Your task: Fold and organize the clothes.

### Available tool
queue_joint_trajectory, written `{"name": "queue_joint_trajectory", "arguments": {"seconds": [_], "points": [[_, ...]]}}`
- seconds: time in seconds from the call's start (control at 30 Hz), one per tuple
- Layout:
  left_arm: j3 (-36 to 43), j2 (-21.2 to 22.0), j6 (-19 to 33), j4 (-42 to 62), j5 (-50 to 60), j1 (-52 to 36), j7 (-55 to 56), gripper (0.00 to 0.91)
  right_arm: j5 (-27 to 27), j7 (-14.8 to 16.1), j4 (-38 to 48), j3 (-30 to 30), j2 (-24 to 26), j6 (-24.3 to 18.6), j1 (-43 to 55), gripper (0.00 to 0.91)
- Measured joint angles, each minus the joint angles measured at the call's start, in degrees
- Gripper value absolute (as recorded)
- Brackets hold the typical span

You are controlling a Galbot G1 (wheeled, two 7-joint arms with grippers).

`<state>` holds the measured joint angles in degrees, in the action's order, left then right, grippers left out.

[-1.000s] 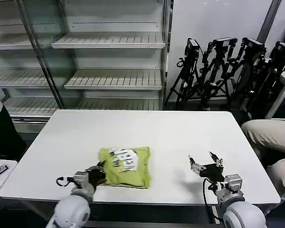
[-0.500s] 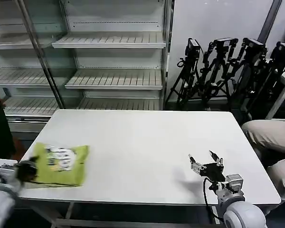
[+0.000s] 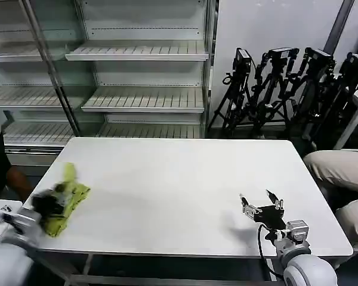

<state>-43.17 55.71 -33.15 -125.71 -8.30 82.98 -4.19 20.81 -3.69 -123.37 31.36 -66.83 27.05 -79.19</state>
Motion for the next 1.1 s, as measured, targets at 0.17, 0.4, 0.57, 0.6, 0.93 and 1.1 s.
{"name": "queue_joint_trajectory", "arguments": {"seconds": [0.17, 0.4, 0.57, 0.6, 0.93, 1.1], "points": [[15.89, 9.86, 0.02, -2.15, 5.8, -1.12, 2.35, 0.01, -0.02, 0.04, -0.44, 0.42, 0.35, 0.27, 0.21, 0.907], [28.29, 19.78, -0.01, -0.28, 7.35, -6.3, 7.25, 0.01, -0.11, 0.43, -0.81, 1.25, 0.99, 0.49, 1.25, 0.907], [32.9, 23.63, -0.05, 2.62, 5.36, -11.09, 10.82, 0.01, 0.04, 0.79, -0.35, 1.94, 1.43, 0.19, 2.44, 0.907], [33.71, 24.29, -0.05, 3.21, 4.89, -11.91, 11.41, 0.01, 0.02, 0.95, -0.3, 2.11, 1.55, 0.19, 2.71, 0.907], [38.92, 31.28, -0.15, 9.44, 1.27, -18.23, 17.02, 0.01, 0.13, 1.51, 1.17, 3.29, 1.85, 0.15, 5.68, 0.907], [39.44, 33.98, -0.13, 12.19, -0.19, -20.68, 19.62, 0.907, -0.01, 1.74, 1.92, 3.31, 1.63, 0.17, 6.69, 0.907]]}}
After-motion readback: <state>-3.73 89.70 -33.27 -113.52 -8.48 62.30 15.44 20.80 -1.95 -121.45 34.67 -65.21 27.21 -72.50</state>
